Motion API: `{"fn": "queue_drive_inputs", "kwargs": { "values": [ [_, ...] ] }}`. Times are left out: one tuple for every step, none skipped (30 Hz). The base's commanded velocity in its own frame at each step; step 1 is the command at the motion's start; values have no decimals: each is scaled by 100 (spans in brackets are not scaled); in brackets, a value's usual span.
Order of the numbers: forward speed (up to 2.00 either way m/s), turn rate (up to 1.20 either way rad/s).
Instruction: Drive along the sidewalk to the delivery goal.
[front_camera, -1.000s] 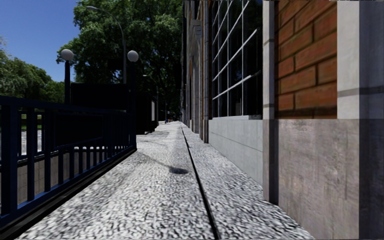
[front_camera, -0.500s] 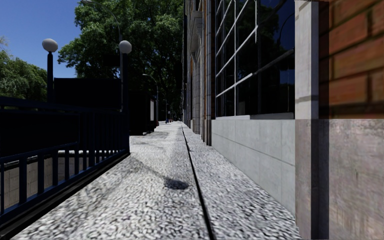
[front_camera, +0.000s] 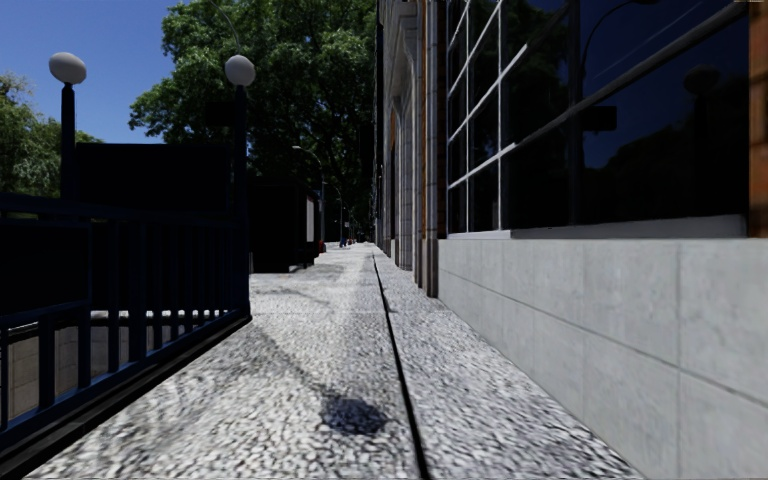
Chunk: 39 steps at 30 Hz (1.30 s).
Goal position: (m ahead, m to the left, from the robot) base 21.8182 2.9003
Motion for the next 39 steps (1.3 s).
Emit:
{"fn": "queue_drive_inputs", "kwargs": {
  "values": [
    [126, 0],
    [126, 0],
    [126, 0],
    [126, 0],
    [126, 0],
    [126, 0],
    [126, 0],
    [126, 0],
    [126, 0],
    [126, 0],
    [126, 0],
    [126, 0],
    [126, 0],
    [126, 0],
    [126, 0],
    [126, 0],
    [126, 0],
    [126, 0],
    [126, 0],
    [126, 0],
    [126, 0],
    [126, 0],
    [126, 0],
    [126, 0],
    [126, 0],
    [126, 0],
    [127, 0],
    [127, 0],
    [131, 0],
    [140, 0],
    [153, 0],
    [153, 0],
    [168, 0],
    [177, 0],
    [183, 0],
    [200, 0],
    [200, 0],
    [200, 0],
    [200, 0]
  ]
}}
